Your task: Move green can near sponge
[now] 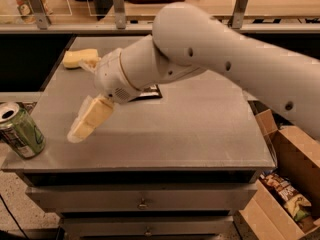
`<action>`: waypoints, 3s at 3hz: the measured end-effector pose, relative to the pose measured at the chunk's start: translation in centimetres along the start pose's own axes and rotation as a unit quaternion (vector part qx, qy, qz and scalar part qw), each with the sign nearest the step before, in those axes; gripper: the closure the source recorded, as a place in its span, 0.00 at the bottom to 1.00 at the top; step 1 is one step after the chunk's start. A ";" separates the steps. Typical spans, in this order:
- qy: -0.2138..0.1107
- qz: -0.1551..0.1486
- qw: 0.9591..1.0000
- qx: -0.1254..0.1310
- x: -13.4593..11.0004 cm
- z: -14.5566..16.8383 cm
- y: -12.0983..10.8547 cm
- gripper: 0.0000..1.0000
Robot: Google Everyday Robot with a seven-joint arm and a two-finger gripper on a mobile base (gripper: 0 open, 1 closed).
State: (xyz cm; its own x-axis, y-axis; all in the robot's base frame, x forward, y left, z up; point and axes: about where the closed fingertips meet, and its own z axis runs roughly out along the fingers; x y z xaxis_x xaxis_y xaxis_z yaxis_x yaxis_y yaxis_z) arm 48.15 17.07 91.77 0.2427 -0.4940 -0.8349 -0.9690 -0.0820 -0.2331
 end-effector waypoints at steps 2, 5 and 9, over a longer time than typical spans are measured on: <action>-0.089 0.049 0.995 0.009 2.5 5.0 1.7 0.00; -0.096 0.077 0.992 -0.009 1.6 7.8 2.4 0.00; -0.153 0.113 0.981 -0.047 -0.7 14.1 3.7 0.42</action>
Offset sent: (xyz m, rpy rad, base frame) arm -0.0045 0.0323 -0.0704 0.3022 0.1263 -0.0566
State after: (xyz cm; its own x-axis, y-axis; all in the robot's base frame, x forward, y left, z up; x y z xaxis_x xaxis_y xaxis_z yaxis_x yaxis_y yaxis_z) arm 45.03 29.35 84.46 0.0097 -0.2266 -0.9739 -0.9962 -0.0869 0.0103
